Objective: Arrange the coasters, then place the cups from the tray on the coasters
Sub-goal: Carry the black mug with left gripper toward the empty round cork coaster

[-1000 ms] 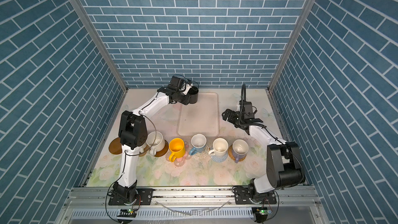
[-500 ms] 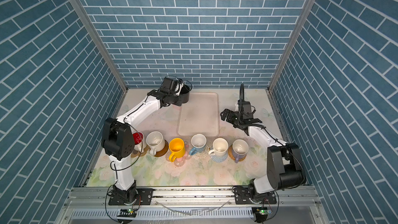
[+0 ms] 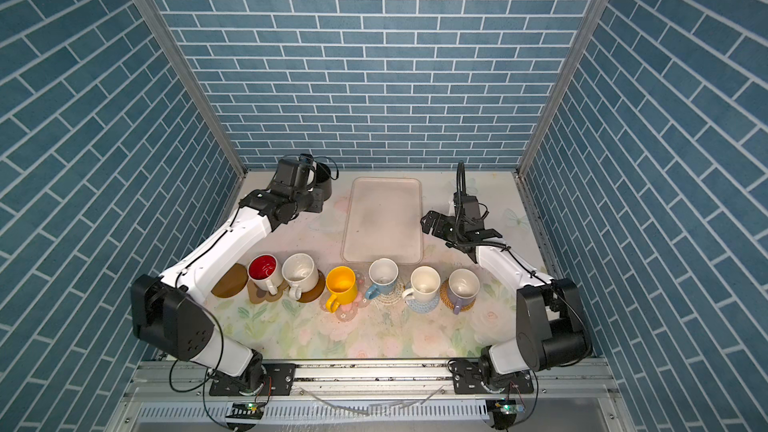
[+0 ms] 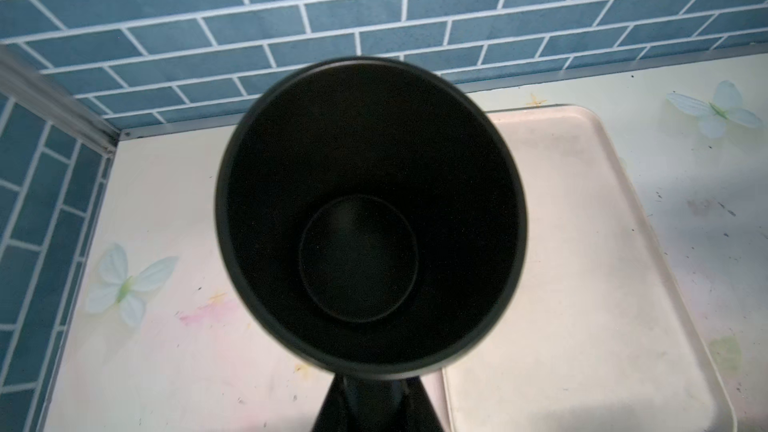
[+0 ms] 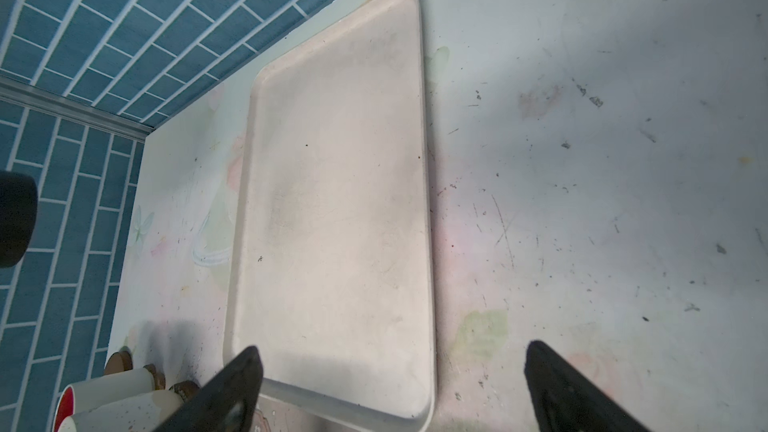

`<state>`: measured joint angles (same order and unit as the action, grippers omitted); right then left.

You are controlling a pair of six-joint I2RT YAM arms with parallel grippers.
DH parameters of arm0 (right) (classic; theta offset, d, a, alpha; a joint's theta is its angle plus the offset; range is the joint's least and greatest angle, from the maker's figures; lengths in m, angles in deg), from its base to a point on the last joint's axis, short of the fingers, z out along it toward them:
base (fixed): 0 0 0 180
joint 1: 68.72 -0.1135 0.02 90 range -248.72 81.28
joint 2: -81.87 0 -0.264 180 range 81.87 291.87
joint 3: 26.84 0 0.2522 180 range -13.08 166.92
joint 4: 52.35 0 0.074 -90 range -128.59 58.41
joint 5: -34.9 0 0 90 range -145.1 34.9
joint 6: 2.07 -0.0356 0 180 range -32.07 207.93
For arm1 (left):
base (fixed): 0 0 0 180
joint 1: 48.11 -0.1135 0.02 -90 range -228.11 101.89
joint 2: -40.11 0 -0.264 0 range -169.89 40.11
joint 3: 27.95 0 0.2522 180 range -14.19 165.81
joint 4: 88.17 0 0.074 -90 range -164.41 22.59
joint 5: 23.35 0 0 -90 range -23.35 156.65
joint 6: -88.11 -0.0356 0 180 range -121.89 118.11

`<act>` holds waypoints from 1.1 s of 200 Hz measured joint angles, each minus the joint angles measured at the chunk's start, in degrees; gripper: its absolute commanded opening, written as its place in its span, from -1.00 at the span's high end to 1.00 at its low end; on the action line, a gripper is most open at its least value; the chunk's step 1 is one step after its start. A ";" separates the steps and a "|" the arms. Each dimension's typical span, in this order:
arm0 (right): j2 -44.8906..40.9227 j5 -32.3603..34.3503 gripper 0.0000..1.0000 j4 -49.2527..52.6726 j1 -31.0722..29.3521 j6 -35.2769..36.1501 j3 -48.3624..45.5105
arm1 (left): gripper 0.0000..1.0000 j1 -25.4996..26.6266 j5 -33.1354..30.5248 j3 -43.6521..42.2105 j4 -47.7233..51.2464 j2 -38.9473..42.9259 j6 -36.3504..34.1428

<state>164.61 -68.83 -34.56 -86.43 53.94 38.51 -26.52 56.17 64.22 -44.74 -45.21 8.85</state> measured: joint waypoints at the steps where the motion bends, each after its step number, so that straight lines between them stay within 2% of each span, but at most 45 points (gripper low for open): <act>1: -0.02 0.02 -0.97 0.00 -0.04 0.00 0.00 | 1.00 -0.07 -0.09 -0.39 0.00 0.39 0.07; 33: -0.33 0.00 -0.97 -0.15 -1.20 0.81 0.00 | 1.00 -2.58 -1.66 -7.15 1.14 9.38 2.25; 98: -0.57 0.00 -0.97 -2.08 -1.70 1.05 -0.66 | 1.00 -7.32 -5.07 -14.73 6.14 22.27 5.05; 145: -1.75 -0.07 -0.97 -3.69 -1.90 1.03 -4.55 | 1.00 -12.50 -6.75 -19.08 8.57 27.32 7.63; 220: -0.24 -3.06 -0.96 -9.25 -2.25 0.07 -5.29 | 1.00 -22.64 -6.99 -26.27 9.90 29.90 10.60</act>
<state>164.37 -71.89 -43.80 -88.68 54.00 33.22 -49.17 49.17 37.95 -34.84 -15.31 19.46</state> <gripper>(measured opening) 0.983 0.188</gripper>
